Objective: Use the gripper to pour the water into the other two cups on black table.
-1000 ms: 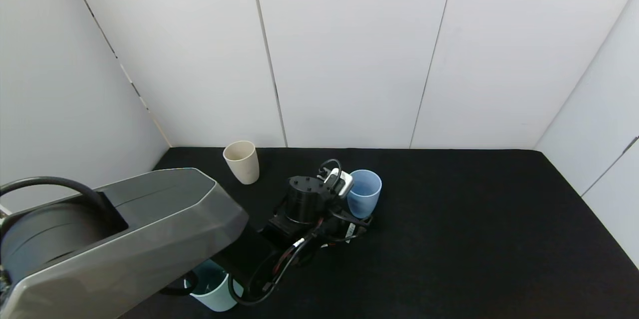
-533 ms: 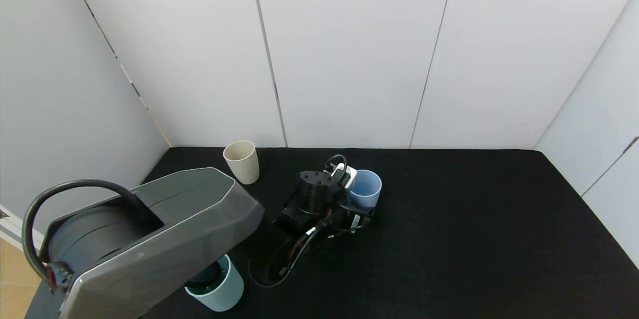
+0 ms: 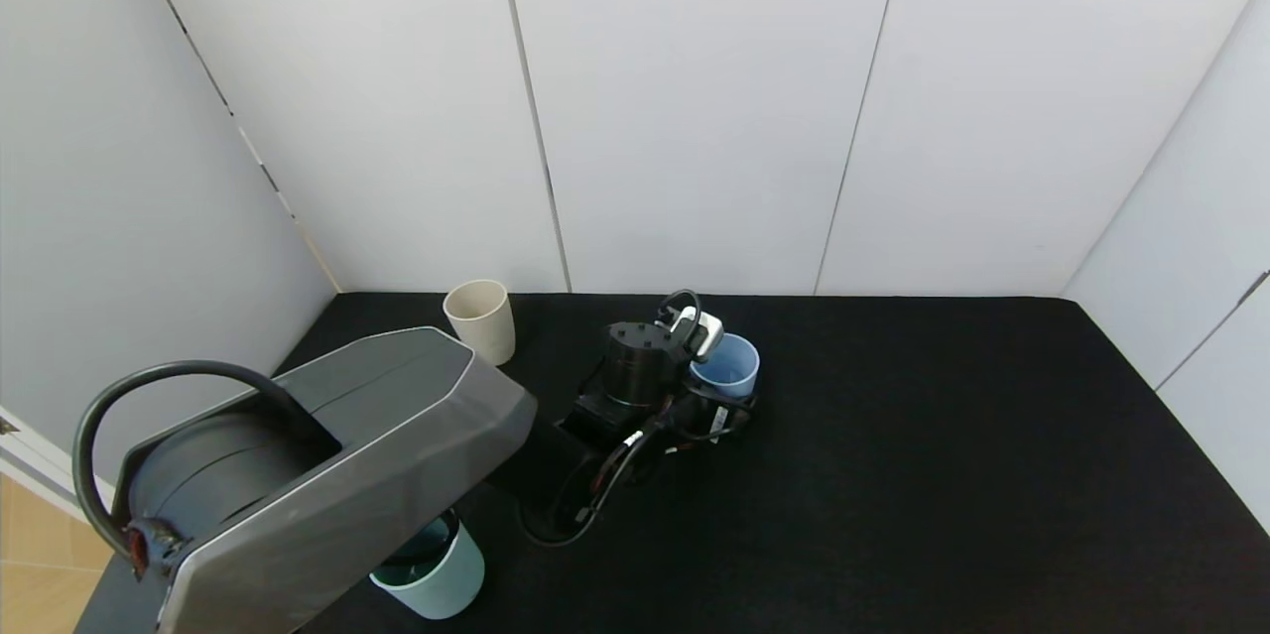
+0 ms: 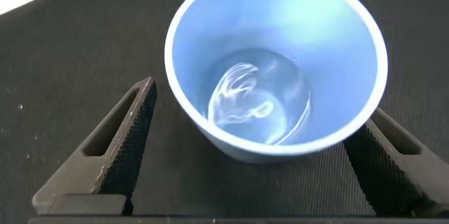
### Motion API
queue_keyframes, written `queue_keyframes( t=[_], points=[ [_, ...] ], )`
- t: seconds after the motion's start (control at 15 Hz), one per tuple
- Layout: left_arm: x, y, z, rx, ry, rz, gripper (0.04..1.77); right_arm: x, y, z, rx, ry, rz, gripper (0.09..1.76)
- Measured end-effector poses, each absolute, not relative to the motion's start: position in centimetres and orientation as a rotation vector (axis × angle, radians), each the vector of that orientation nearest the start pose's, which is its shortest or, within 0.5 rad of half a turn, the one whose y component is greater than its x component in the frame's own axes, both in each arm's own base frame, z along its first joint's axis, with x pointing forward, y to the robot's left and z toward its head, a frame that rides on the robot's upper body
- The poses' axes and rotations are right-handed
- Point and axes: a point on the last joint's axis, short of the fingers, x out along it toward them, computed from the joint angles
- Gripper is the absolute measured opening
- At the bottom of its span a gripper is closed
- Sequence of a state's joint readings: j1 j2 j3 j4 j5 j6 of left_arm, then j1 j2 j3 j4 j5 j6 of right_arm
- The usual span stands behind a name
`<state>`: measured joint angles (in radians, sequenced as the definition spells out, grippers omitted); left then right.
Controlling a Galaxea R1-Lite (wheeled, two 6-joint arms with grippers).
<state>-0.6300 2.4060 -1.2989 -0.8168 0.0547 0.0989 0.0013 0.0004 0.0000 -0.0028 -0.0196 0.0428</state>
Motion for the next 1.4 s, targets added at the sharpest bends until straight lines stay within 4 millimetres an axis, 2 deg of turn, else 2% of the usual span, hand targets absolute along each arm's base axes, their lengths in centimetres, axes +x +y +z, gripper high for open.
queue_keyframes(
  t=[0.47,0.53,0.6,0.67,1.0,1.2,1.4],
  points=[
    [38.2,-28.0,5.0,0.189,0.228,-0.590,1.72,-2.3,0.0,7.6,0.042,-0.003,-0.019,1.71],
    [38.2,-28.1,4.9,0.190,0.229,-0.592,1.61,-2.3,0.0,7.6,0.042,-0.003,-0.018,1.71],
    [38.2,-28.1,4.8,0.191,0.231,-0.595,1.38,-2.3,0.0,7.6,0.042,-0.003,-0.018,1.71],
    [38.2,-28.2,4.7,0.190,0.231,-0.596,1.31,-2.3,0.0,7.6,0.042,-0.003,-0.019,1.71],
    [37.9,-28.3,4.9,0.191,0.232,-0.598,1.24,-2.3,0.0,7.6,0.042,-0.003,-0.018,1.71],
    [37.7,-27.9,6.2,0.186,0.220,-0.593,1.24,-2.3,0.0,7.6,0.043,-0.003,-0.019,1.71],
    [37.2,-26.4,8.4,0.182,0.213,-0.574,1.23,-2.3,0.0,7.6,0.042,-0.003,-0.019,1.71]
  ],
)
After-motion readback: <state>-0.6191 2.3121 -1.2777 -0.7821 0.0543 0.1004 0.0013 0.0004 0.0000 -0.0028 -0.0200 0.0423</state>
